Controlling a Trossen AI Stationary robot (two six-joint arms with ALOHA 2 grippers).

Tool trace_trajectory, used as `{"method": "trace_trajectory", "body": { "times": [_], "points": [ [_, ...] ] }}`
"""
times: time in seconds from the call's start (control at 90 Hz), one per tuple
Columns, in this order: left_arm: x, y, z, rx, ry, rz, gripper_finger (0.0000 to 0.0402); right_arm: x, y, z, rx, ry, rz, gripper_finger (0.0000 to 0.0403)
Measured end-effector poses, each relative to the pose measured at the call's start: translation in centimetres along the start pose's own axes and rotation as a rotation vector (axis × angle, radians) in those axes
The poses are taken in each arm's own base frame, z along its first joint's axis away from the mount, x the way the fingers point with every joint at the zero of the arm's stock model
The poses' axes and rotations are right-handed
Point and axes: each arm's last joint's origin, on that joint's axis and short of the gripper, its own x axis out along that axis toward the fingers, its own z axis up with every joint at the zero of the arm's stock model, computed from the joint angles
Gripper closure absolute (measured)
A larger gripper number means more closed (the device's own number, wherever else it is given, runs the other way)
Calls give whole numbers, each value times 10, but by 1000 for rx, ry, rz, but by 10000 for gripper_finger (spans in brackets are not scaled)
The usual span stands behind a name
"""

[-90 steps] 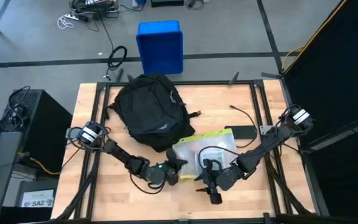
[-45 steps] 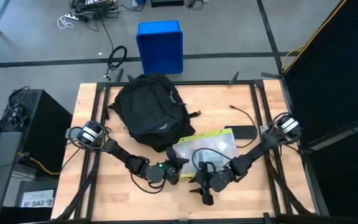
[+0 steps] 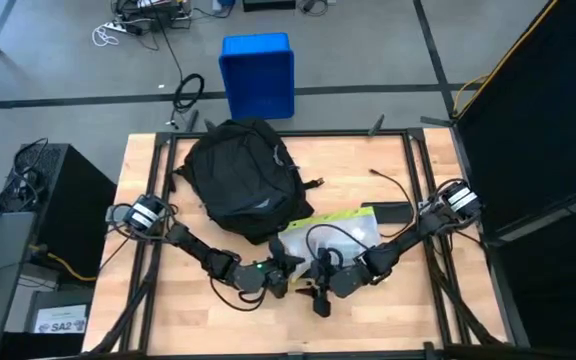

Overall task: Unpack backpack
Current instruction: Open the zip lock bag

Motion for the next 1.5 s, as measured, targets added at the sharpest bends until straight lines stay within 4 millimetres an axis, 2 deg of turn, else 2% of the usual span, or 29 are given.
{"method": "trace_trajectory", "body": {
  "times": [0.289, 0.567, 0.778, 0.933, 1.111, 1.356, 1.5],
  "points": [
    [9, 9, 16, 12, -15, 26, 402, 5, -3, -3, 31, 3, -12, 234],
    [13, 11, 16, 22, 13, 11, 402, 5, -3, -5, 29, 14, -6, 236],
    [14, 11, 15, 26, 20, 9, 402, 0, 7, -16, 26, 147, 125, 238],
    [15, 12, 15, 25, 24, 13, 402, -3, 10, -22, 13, 112, 39, 238],
    [15, 13, 15, 18, 27, 25, 402, 0, 2, -15, 10, 12, -82, 236],
    [15, 13, 15, 20, 30, 26, 402, 6, -9, -4, 28, -25, -102, 225],
    [15, 13, 15, 15, 28, 30, 402, 8, -14, -1, 36, -28, -110, 234]
  ]
}}
